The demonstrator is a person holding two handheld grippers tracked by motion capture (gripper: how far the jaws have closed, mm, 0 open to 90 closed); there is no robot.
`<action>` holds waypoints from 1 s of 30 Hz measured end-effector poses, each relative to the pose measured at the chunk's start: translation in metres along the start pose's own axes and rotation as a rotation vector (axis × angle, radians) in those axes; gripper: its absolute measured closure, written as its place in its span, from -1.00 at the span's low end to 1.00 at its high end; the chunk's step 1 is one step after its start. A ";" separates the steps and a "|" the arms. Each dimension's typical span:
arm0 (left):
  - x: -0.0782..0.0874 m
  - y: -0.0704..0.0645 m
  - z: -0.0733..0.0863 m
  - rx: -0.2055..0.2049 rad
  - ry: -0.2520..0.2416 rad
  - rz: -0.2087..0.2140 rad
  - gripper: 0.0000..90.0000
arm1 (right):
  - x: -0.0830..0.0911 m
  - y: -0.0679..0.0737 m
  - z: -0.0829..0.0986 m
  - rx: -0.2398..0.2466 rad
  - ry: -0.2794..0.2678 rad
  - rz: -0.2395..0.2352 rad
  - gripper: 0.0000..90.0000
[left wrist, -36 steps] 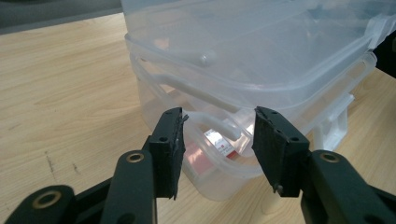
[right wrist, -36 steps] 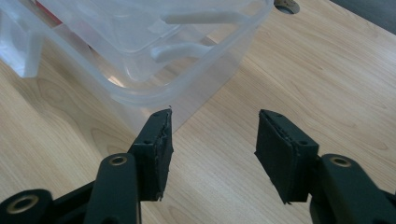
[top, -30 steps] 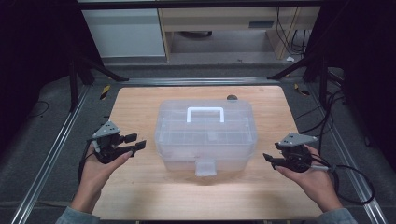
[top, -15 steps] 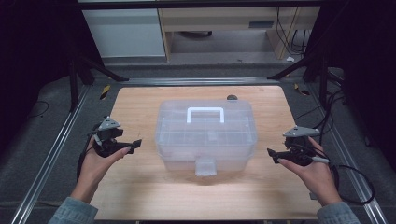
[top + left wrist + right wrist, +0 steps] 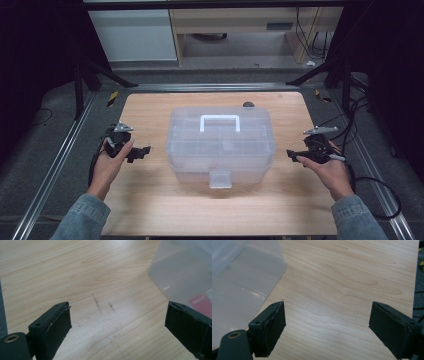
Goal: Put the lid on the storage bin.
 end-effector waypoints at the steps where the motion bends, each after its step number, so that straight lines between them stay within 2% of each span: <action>1: -0.004 0.002 0.002 0.008 0.009 -0.009 -0.87 | -0.004 -0.002 0.000 0.001 0.007 0.005 -0.69; 7: -0.021 0.011 0.008 0.008 0.043 -0.030 -0.86 | -0.019 -0.006 -0.002 -0.013 0.019 0.020 -0.67; 8: -0.024 0.012 0.008 0.009 0.051 -0.034 -0.86 | -0.021 -0.009 -0.004 -0.027 0.000 0.057 -0.46; 9: -0.032 0.016 0.012 0.006 0.069 -0.055 -0.86 | -0.022 -0.012 -0.005 -0.056 -0.036 0.079 -0.44; 10: -0.032 0.016 0.012 0.006 0.069 -0.055 -0.86 | -0.022 -0.012 -0.005 -0.056 -0.036 0.079 -0.44; 11: -0.038 0.019 0.015 0.021 0.081 -0.067 -0.86 | -0.027 -0.016 -0.005 -0.101 -0.050 0.065 -0.45; 14: -0.043 0.020 0.017 0.033 0.104 -0.062 -0.85 | -0.034 -0.019 -0.006 -0.093 -0.044 0.083 -0.39; 15: -0.047 0.021 0.017 0.031 0.100 -0.083 -0.84 | -0.040 -0.020 -0.007 -0.083 -0.054 0.089 -0.19; 16: -0.048 0.023 0.016 0.038 0.089 -0.087 -0.83 | -0.043 -0.020 -0.009 -0.083 -0.063 0.076 -0.10; 19: -0.051 0.024 0.014 0.062 0.071 -0.095 -0.84 | -0.050 -0.021 -0.011 -0.088 -0.057 0.071 -0.10; 21: -0.058 0.026 0.013 0.092 0.058 -0.099 -0.85 | -0.062 -0.023 -0.014 -0.086 -0.043 0.080 -0.15; 24: -0.064 0.028 0.011 0.104 0.060 -0.100 -0.85 | -0.069 -0.025 -0.016 -0.107 -0.041 0.080 -0.22; 25: -0.070 0.030 0.011 0.113 0.069 -0.098 -0.86 | -0.076 -0.029 -0.015 -0.134 -0.031 0.084 -0.31; 30: -0.077 0.033 0.012 0.124 0.066 -0.104 -0.87 | -0.086 -0.034 -0.013 -0.155 -0.018 0.097 -0.45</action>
Point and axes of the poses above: each handheld gripper's, and its own axes: x roughly backward along the jaws, z roughly out of its underside, y roughly to its left, the point moved 4 cm from there along -x, roughly forward along the jaws, and after that the axes turned 4 degrees about -z, right-handed, at the moved point
